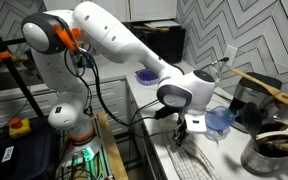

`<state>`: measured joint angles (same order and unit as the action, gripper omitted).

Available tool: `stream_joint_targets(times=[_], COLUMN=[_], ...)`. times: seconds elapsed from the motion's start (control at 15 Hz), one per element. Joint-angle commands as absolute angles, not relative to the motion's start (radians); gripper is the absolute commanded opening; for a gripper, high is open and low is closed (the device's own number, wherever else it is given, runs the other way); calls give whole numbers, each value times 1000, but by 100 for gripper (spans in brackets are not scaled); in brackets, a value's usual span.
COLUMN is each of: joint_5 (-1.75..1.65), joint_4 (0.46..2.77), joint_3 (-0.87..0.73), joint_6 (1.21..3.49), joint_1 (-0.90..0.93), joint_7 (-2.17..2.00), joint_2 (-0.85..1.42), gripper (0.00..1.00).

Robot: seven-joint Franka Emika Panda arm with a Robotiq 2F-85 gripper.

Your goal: Use the towel on the counter top to wipe the counter top

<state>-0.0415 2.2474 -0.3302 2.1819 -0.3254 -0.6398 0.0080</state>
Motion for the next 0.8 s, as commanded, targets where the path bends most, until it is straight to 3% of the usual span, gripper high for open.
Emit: stream_joint_targets(times=[0.0,0.13,0.2,0.27,0.73], joint_5=[-57,-40,-30,-16,-74], joint_4=[2301,2304,2303,2304,2275], joint_3=[-320,-311,-308,-308,-327], joint_6=[2134,2132,2123,2123,2066], joint_1=[-320,-320,-321,-323,-365], joint_7=[-629,-635,-624,-614,-362], joint_2=[-66,-75,-83,-97,-286], gripper=[4,4,40,40,92])
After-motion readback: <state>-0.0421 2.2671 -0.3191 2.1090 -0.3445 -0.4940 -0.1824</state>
